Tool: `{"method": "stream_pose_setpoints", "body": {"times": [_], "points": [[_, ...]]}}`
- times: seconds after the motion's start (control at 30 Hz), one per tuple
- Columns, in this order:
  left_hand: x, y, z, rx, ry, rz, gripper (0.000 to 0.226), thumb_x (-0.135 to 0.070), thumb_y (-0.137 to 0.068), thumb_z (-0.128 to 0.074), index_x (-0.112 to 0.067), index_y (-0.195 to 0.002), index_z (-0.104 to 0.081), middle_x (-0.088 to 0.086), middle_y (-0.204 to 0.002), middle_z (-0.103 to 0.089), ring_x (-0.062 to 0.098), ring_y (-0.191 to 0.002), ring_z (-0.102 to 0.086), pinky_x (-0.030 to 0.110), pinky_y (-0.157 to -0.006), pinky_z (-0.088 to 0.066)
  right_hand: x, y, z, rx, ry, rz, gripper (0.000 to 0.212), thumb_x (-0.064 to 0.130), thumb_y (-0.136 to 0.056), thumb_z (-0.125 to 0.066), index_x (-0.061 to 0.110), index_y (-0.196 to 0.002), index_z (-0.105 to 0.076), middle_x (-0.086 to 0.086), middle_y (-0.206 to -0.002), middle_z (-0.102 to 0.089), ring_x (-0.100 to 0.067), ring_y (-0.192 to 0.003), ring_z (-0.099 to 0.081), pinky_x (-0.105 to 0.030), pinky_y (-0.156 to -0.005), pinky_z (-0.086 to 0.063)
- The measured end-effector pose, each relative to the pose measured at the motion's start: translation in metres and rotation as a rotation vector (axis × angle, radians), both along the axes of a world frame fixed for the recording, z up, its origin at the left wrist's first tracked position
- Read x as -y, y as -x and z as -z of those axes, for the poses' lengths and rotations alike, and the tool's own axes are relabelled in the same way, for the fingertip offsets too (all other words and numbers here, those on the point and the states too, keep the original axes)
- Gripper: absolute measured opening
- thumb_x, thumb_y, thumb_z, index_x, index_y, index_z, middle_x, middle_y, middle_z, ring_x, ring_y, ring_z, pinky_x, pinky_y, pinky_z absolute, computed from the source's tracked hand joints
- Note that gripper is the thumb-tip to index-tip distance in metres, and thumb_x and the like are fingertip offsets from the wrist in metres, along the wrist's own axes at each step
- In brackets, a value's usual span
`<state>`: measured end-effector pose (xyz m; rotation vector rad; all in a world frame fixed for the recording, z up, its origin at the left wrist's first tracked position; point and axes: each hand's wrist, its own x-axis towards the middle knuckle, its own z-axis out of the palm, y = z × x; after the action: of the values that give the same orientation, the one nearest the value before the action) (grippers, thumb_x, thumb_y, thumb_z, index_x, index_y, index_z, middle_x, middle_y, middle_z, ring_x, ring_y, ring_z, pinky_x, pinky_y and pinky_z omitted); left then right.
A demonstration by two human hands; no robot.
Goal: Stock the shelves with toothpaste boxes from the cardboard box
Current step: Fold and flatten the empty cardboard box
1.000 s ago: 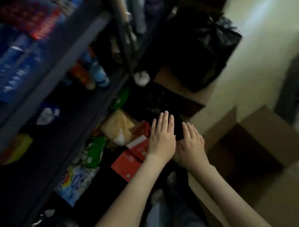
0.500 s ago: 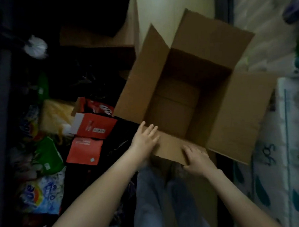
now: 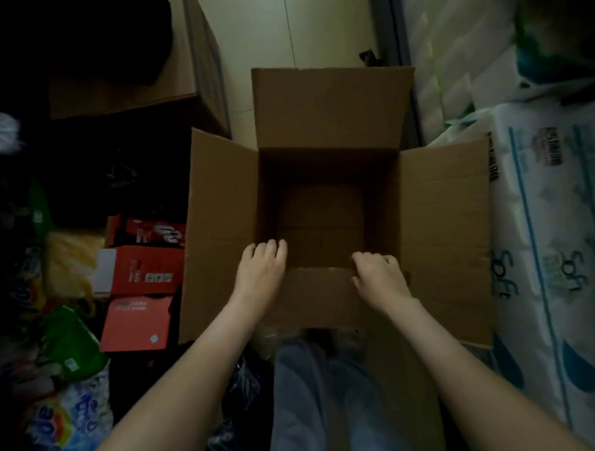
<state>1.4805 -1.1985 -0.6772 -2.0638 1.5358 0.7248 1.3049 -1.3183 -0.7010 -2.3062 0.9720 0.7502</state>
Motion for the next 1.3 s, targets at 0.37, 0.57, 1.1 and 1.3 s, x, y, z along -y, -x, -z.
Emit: {"method": "stream_pose_setpoints", "body": {"times": [0.37, 0.57, 1.1, 1.3], "points": [[0.038, 0.014, 0.06, -0.082, 0.08, -0.158, 0.073, -0.016, -0.098, -0.042, -0.01, -0.152, 0.007, 0.017, -0.159, 0.006, 0.03, -0.147, 0.004, 0.046, -0.118, 0.0, 0.008, 0.0, 0.063, -0.107, 0.145, 0.052, 0.08, 0.031, -0.094, -0.053, 0.02, -0.151, 0.001, -0.009, -0.158, -0.007, -0.026, -0.146, -0.005, -0.048, -0.116, 0.0], [0.076, -0.022, 0.065, -0.143, 0.19, -0.336, 0.079, -0.034, -0.096, -0.049, -0.013, -0.152, 0.001, 0.012, -0.16, 0.005, 0.026, -0.148, 0.005, 0.043, -0.119, 0.001, 0.021, -0.014, 0.058, -0.095, 0.084, 0.028, 0.093, 0.031, -0.09, -0.056, 0.027, -0.149, 0.016, -0.006, -0.159, 0.007, -0.023, -0.146, 0.012, -0.048, -0.111, 0.016], [0.187, -0.131, 0.066, 0.199, 0.373, -0.105, 0.105, -0.025, -0.088, -0.058, -0.016, -0.144, 0.03, 0.019, -0.15, 0.033, 0.039, -0.14, 0.026, 0.057, -0.108, 0.016, 0.045, -0.094, 0.054, -0.133, 0.074, -0.333, 0.101, 0.019, -0.092, -0.053, 0.022, -0.142, 0.034, -0.009, -0.145, 0.041, -0.028, -0.132, 0.041, -0.05, -0.089, 0.042], [0.22, -0.159, 0.056, 0.229, 0.373, -0.054, 0.111, -0.023, -0.086, -0.061, -0.018, -0.14, 0.036, 0.019, -0.153, 0.028, 0.035, -0.142, 0.024, 0.058, -0.106, 0.02, 0.05, -0.101, 0.051, -0.18, 0.064, -0.378, 0.096, 0.021, -0.094, -0.049, 0.023, -0.139, 0.035, -0.007, -0.143, 0.042, -0.027, -0.128, 0.044, -0.048, -0.08, 0.047]]}}
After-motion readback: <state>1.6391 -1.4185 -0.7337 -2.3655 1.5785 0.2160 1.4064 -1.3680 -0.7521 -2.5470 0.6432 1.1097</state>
